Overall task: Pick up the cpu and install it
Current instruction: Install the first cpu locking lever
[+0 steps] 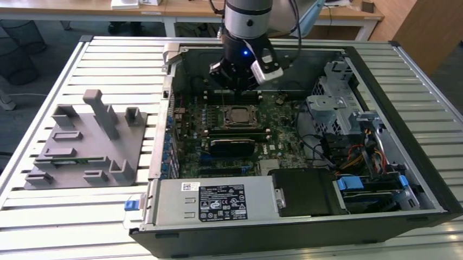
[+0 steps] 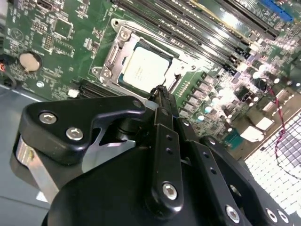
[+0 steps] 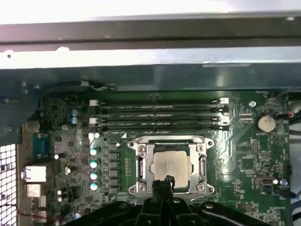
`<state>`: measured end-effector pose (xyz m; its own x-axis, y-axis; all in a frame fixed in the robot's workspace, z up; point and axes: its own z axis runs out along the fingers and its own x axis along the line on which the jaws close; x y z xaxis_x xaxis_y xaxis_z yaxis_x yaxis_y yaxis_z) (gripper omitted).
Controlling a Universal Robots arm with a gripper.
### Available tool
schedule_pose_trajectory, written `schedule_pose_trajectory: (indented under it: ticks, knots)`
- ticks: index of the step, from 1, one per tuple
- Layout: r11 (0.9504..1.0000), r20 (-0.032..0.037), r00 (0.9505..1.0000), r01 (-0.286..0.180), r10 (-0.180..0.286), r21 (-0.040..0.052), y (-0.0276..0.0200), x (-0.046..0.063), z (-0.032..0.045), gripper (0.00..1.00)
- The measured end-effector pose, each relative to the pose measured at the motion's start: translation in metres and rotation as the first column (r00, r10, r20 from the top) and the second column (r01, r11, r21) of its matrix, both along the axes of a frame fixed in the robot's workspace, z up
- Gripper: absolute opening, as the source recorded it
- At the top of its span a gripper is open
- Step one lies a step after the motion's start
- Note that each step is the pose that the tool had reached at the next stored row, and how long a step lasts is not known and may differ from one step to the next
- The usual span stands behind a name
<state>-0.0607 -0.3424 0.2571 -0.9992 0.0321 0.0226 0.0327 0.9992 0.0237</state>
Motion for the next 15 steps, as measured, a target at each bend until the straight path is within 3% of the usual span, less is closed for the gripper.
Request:
schedule_pose_trajectory:
  ticks: [9, 15]
  knots:
    - [1.0000, 0.0063, 1.0000, -0.001, 0.001, 0.0003, 0.0009, -0.036, -0.0023, 0.11]
    - [1.0000, 0.0062, 1.0000, -0.001, 0.001, 0.0001, 0.0171, -0.043, -0.0032, 0.11]
